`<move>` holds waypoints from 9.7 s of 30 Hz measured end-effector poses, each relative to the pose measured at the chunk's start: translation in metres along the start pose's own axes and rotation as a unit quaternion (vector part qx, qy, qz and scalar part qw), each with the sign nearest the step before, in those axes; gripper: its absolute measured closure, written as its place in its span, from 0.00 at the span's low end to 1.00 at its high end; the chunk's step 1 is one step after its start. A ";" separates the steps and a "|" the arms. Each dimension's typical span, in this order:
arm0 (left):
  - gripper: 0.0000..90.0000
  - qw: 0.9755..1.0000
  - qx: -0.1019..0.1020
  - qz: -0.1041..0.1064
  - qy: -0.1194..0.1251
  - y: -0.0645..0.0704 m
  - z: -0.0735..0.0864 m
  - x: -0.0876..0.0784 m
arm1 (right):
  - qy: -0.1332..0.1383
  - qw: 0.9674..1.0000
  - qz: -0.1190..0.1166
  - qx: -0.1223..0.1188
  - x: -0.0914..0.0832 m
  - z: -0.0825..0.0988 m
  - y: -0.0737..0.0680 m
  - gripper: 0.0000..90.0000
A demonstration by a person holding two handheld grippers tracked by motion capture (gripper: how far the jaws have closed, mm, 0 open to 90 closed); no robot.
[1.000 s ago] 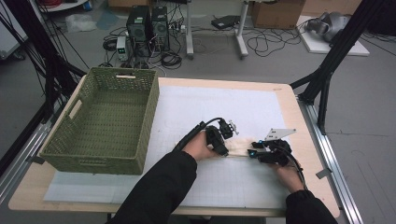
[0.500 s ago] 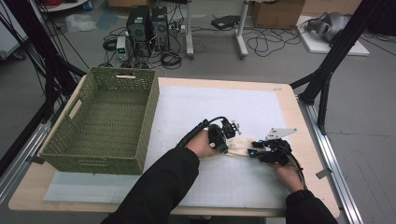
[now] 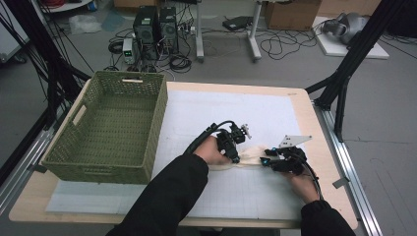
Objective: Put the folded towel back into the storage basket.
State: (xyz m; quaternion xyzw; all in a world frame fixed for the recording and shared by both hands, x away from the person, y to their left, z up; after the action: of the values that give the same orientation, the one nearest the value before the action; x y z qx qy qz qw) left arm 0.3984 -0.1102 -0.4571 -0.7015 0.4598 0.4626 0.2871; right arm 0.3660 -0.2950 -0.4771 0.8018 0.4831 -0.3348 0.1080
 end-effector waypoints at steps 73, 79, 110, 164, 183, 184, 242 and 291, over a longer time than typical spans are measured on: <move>0.92 0.919 -0.288 0.118 0.243 -0.030 0.024 -0.068 | 0.098 0.993 0.051 0.030 -0.068 0.013 -0.025 0.13; 0.92 0.901 -0.320 0.117 0.270 -0.037 0.027 -0.080 | 0.095 0.994 0.049 0.026 -0.067 0.012 -0.026 0.13; 0.92 0.879 -0.354 0.063 0.311 -0.052 0.047 -0.144 | 0.090 0.995 0.040 0.016 -0.057 0.008 -0.025 0.13; 0.92 0.788 -0.515 -0.011 0.337 -0.144 0.192 -0.215 | 0.068 0.997 0.034 -0.001 -0.041 0.005 -0.026 0.14; 0.92 0.792 -0.530 -0.038 0.301 -0.170 0.237 -0.222 | 0.060 0.998 0.031 0.001 -0.038 0.007 -0.026 0.13; 0.92 0.792 -0.531 -0.038 0.301 -0.170 0.239 -0.223 | 0.058 0.998 0.031 0.002 -0.038 0.007 -0.026 0.13; 0.92 0.840 -0.515 -0.092 0.146 -0.188 0.273 -0.175 | 0.048 0.998 0.032 -0.009 -0.035 0.008 -0.024 0.15; 0.91 0.855 -0.463 -0.223 0.064 -0.201 0.239 -0.148 | 0.037 0.999 0.023 -0.011 -0.028 0.007 -0.024 0.16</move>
State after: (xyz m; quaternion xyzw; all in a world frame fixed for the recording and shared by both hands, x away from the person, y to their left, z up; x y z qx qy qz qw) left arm 0.4673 0.2267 -0.4241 -0.8651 0.0407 0.4999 -0.0055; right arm 0.3339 -0.3061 -0.4612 0.8232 0.4722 -0.2968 0.1067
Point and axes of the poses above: each handheld gripper's, and its own axes: x roughly forward along the jaws, z roughly out of its underside, y roughly to its right, the point moved 5 cm from there along x, roughly forward along the jaws, and after that the axes turned 10 degrees about -z, right-handed, at the moved point
